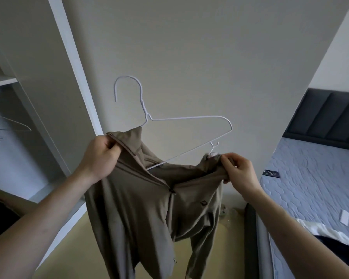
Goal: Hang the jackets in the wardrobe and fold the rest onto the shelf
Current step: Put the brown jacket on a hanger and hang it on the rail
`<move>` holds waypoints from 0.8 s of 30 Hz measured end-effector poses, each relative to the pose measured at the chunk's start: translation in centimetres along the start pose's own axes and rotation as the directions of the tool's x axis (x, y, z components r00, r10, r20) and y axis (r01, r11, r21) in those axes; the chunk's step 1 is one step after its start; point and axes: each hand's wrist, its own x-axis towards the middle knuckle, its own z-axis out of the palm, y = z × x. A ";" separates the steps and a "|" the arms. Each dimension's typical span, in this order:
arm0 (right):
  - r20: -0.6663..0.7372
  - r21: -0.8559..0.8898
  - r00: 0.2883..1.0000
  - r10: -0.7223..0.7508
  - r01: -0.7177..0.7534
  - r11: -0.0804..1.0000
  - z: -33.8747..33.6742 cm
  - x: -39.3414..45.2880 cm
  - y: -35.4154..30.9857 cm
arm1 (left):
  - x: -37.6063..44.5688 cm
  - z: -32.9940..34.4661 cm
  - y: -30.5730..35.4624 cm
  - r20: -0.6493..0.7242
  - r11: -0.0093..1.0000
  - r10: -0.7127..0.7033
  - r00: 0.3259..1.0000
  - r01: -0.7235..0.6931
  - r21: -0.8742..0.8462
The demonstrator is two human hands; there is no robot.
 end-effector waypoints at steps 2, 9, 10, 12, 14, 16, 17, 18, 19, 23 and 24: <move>0.037 0.018 0.998 -0.060 0.059 0.998 0.8 -0.2 -1.3 | -0.1 0.9 0.5 -0.023 1.000 0.011 1.000 -0.010 0.028; -0.008 0.074 0.993 -0.116 0.116 0.990 2.7 -0.3 -1.7 | -0.4 2.8 0.6 -0.035 0.996 0.059 0.998 -0.056 0.075; -0.052 0.073 0.995 -0.085 0.089 0.993 2.8 -0.1 -1.4 | -0.6 2.9 0.6 -0.033 0.996 0.067 0.997 -0.065 0.065; -0.140 0.068 0.990 -0.002 0.012 0.998 2.9 0.6 -0.5 | -0.7 3.0 0.5 -0.035 0.998 0.061 0.998 -0.061 0.022; -0.205 0.084 0.974 0.095 -0.079 0.993 2.8 1.2 0.5 | -0.6 2.8 0.3 -0.036 0.999 0.051 0.998 -0.052 -0.005; -0.243 0.101 0.955 0.173 -0.152 0.983 2.4 1.6 1.5 | -0.6 2.5 0.1 -0.035 0.998 0.056 0.998 -0.056 0.000; -0.260 0.115 0.945 0.199 -0.174 0.978 2.1 1.7 2.0 | -0.6 2.3 0.0 -0.033 0.998 0.061 0.998 -0.061 0.004; -0.280 0.133 0.935 0.220 -0.189 0.973 1.9 1.7 2.4 | -0.6 2.2 0.0 -0.030 0.998 0.063 0.998 -0.063 0.010; -0.299 0.151 0.924 0.240 -0.202 0.968 1.7 1.8 2.8 | -0.6 1.9 0.0 -0.027 0.998 0.066 0.997 -0.065 0.020; -0.379 0.238 0.856 0.353 -0.278 0.931 1.1 2.3 3.5 | -0.3 0.9 -0.1 -0.020 0.994 0.077 0.997 -0.075 0.077; -0.387 0.265 0.839 0.383 -0.296 0.918 0.9 2.4 3.6 | -0.2 0.6 -0.2 -0.029 0.995 0.071 0.997 -0.068 0.076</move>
